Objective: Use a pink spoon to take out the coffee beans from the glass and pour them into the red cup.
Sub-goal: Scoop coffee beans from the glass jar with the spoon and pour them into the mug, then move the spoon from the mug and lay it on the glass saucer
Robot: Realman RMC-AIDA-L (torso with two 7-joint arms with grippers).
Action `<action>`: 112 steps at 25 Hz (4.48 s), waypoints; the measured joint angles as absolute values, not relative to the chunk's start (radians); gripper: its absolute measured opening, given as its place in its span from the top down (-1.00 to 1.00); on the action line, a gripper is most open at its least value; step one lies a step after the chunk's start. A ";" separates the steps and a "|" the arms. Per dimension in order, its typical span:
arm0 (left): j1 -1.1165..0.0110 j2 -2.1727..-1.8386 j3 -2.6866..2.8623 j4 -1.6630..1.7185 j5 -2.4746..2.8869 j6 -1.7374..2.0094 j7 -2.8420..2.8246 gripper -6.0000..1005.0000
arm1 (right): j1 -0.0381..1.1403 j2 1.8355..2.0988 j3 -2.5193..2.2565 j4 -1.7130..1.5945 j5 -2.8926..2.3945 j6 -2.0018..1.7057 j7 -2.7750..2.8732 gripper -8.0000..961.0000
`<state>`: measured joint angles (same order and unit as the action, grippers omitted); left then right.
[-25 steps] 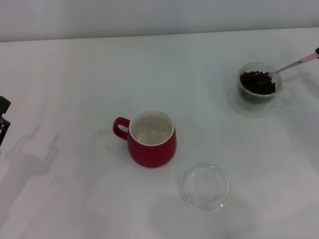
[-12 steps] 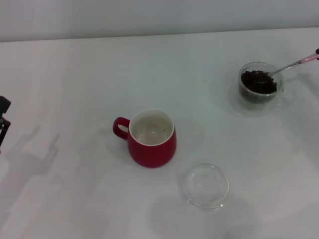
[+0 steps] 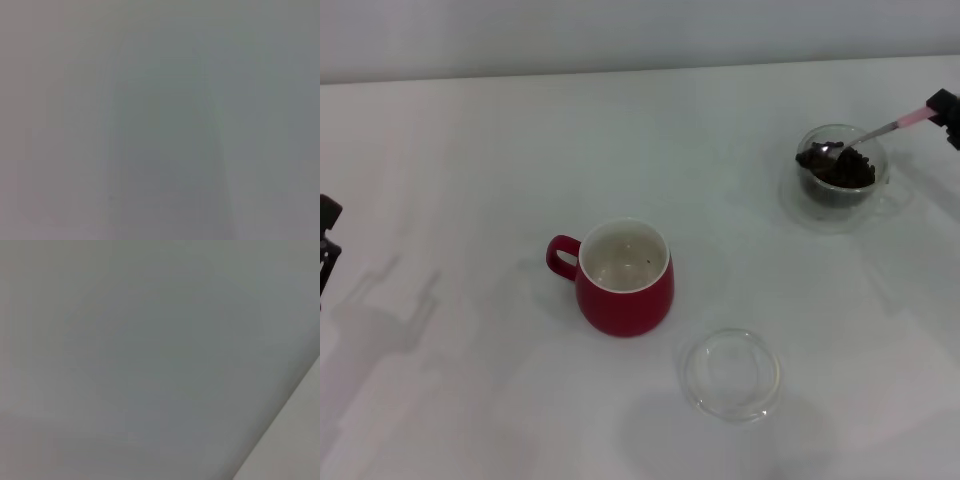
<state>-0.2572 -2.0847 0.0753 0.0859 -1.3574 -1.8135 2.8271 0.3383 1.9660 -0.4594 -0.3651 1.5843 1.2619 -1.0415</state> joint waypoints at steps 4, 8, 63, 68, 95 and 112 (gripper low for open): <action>-0.254 -2.085 0.075 0.086 -1.357 -1.814 2.827 -0.04 | 0.336 1.981 -0.479 -0.369 1.584 1.288 -1.041 0.68; -0.251 -2.085 0.075 0.086 -1.357 -1.815 2.827 -0.04 | 0.340 1.994 -0.498 -0.372 1.584 1.313 -1.041 0.68; -0.194 -2.083 0.069 0.083 -1.341 -1.767 2.827 -0.04 | 0.558 2.026 -0.703 -0.157 1.589 1.374 -1.196 0.68; -0.195 -2.083 0.071 0.083 -1.341 -1.753 2.827 -0.04 | 0.560 2.026 -0.704 -0.157 1.594 1.368 -1.282 0.68; -0.221 -2.083 0.074 0.075 -1.341 -1.719 2.827 -0.04 | 0.575 2.025 -0.712 -0.171 1.596 1.516 -1.743 0.68; -0.246 -2.082 0.067 0.081 -1.343 -1.703 2.827 -0.04 | 0.415 1.992 -0.708 -0.352 1.638 1.654 -1.536 0.68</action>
